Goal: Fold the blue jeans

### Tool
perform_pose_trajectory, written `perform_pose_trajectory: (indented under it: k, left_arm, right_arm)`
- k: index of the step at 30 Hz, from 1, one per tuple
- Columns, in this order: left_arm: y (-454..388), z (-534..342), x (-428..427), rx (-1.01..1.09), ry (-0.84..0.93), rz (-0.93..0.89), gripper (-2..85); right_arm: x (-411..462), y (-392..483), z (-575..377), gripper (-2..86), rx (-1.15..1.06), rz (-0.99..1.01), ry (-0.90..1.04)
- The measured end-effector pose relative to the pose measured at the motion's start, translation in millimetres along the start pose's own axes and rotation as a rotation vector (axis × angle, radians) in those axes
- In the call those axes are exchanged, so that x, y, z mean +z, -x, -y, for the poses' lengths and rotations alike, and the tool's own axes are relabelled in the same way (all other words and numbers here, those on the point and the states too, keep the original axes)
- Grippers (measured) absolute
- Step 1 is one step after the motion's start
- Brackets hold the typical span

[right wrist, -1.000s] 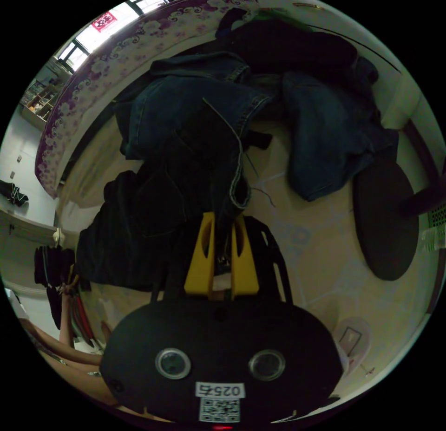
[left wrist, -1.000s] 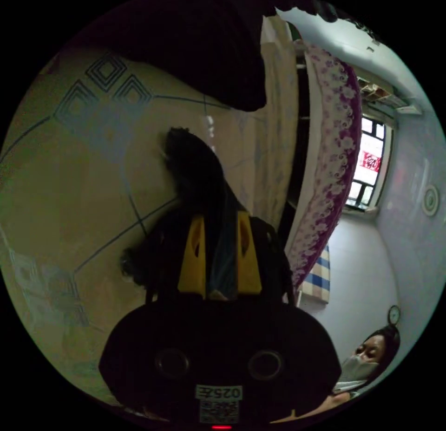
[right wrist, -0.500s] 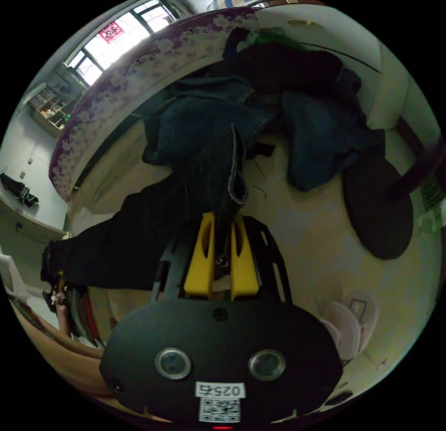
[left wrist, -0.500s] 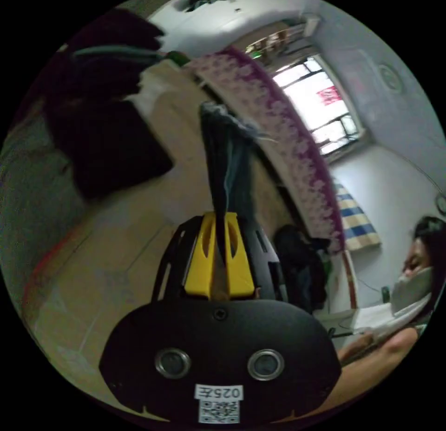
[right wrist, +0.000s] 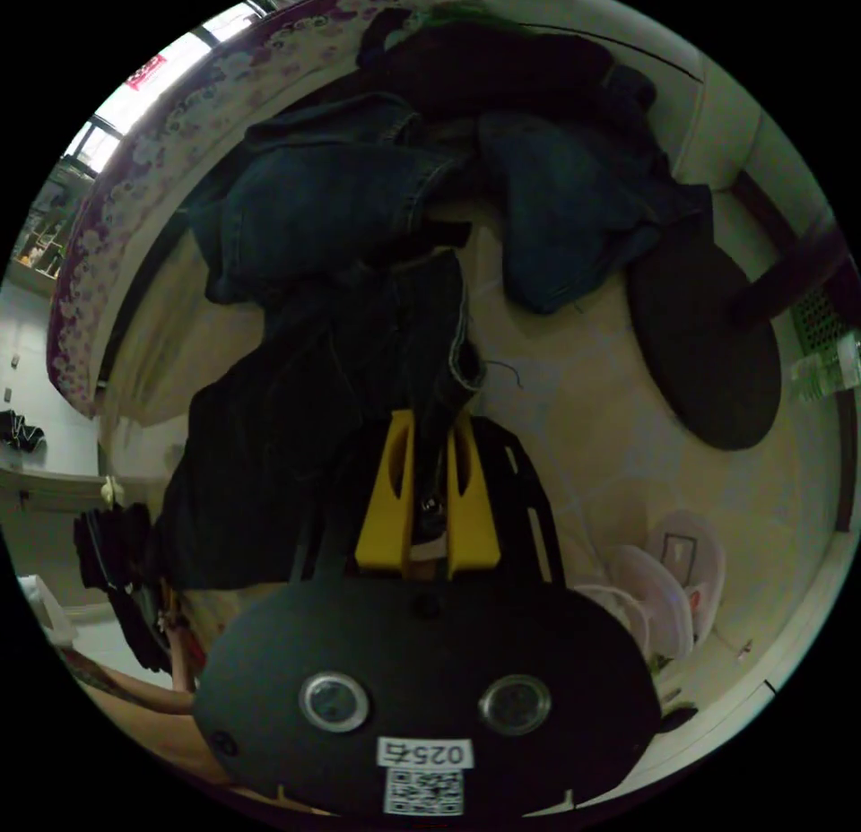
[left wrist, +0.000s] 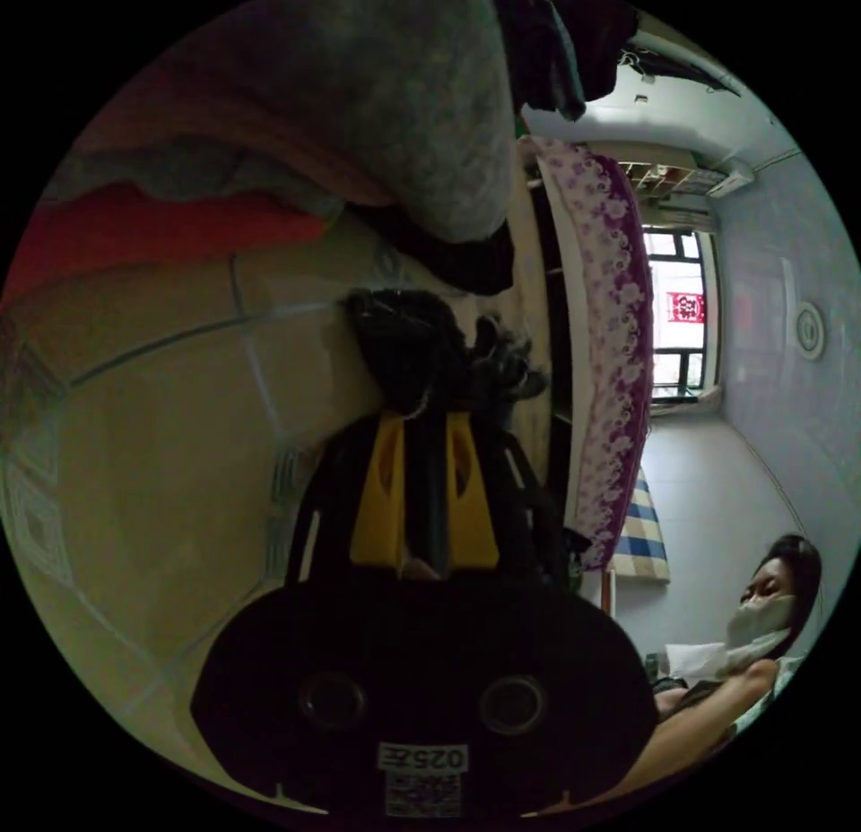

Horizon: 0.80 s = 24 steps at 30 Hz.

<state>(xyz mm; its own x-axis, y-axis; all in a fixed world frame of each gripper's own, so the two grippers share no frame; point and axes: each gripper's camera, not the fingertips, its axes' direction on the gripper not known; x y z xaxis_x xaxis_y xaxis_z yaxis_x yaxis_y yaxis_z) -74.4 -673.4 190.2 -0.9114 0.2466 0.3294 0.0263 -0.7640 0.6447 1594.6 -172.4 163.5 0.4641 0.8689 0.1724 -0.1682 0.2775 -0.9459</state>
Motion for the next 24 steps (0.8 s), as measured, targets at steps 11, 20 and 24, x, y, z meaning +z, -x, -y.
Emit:
perform_pose_trajectory:
  k: [11, 20, 24]
  left_arm:
    - [-91, -52, 25, 0.398, -0.295, 0.356, -1.4]
    - [-66, -38, 87, 0.505, -0.465, 0.579, -1.4]
    - [-167, -127, 197, 0.942, -0.239, 0.209, -1.3]
  right_arm:
    - [13, -26, 7, 5.5, -0.016, 0.191, 0.066]
    - [53, -41, -11, 7.1, -0.168, 0.242, 0.105]
    - [14, -85, -34, 7.0, -0.144, 0.262, -0.091]
